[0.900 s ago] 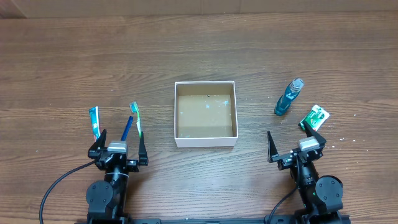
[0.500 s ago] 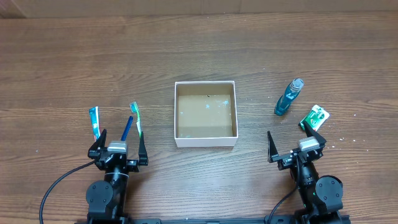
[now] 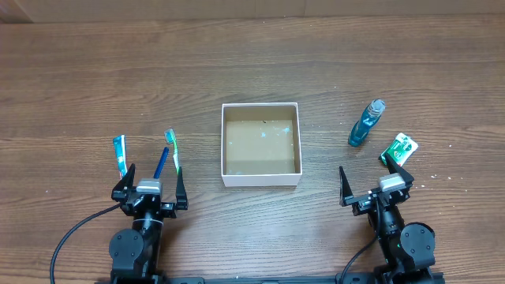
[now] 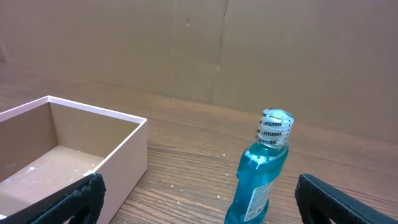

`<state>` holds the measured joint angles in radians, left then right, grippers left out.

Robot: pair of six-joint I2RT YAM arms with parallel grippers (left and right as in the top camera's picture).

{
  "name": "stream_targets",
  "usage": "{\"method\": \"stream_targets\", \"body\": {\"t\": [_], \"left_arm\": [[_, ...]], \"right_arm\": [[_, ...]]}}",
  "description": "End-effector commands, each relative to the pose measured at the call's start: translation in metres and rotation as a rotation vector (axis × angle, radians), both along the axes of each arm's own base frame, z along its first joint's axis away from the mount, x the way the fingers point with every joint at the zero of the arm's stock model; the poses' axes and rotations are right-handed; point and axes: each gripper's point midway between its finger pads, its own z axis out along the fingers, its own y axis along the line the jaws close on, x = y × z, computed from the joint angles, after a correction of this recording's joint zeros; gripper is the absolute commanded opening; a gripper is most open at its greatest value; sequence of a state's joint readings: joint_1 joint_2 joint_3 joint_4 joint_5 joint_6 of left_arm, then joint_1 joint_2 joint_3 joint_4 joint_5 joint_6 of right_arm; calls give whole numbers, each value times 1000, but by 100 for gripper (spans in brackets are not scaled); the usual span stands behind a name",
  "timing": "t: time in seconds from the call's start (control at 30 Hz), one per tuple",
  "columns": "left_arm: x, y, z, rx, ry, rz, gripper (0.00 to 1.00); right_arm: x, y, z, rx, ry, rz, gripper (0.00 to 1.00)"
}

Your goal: Pack container

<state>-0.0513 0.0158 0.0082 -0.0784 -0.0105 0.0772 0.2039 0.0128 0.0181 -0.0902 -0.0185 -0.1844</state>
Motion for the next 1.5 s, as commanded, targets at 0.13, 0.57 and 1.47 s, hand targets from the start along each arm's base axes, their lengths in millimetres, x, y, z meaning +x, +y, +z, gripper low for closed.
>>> {"method": "stream_targets", "body": {"t": [0.13,0.57,1.47], "left_arm": [[0,0,1,-15,-8,-3,100],[0,0,1,-15,-8,-4,100],[-3,-2,75,-302,33,16,100]], "right_arm": [[0,0,-1,-2,-7,0,100],[0,0,-1,-2,-6,0,100],[45,-7,69,222,274,-138,100]]}}
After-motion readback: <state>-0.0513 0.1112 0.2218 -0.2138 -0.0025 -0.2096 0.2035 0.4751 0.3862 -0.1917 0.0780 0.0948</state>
